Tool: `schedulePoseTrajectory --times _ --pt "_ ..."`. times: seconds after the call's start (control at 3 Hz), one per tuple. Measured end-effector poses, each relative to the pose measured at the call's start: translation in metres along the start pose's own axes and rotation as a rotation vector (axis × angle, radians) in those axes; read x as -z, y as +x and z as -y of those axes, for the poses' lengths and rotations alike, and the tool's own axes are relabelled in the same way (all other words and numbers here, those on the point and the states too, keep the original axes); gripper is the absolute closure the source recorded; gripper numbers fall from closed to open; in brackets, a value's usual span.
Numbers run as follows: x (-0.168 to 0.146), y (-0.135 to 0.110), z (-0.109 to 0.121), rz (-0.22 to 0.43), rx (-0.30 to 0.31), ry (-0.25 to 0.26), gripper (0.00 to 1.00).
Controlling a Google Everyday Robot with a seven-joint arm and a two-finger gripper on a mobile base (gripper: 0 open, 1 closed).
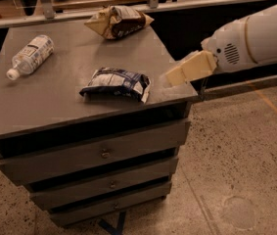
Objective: Move blue chip bag near brown chip bag
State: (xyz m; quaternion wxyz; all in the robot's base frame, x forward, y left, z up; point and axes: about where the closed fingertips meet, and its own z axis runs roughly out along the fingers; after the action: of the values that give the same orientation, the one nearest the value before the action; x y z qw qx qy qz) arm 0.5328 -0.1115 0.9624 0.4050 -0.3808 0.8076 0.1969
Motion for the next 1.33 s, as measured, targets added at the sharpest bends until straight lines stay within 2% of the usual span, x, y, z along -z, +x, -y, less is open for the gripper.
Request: schedulePoseTrajectory --times 0.33,0.67,1.0,1.33 --pt "-0.027 0.021 -0.015 -0.010 -0.068 -0.041 0.00" --pt "-0.052 0.030 -0.030 0.003 -0.070 -0.070 0.00" --pt "-0.071 0.032 -0.036 0.031 -0.009 -0.027 0.00" --pt "-0.083 0.024 -0.036 0.101 0.067 0.042 0.00"
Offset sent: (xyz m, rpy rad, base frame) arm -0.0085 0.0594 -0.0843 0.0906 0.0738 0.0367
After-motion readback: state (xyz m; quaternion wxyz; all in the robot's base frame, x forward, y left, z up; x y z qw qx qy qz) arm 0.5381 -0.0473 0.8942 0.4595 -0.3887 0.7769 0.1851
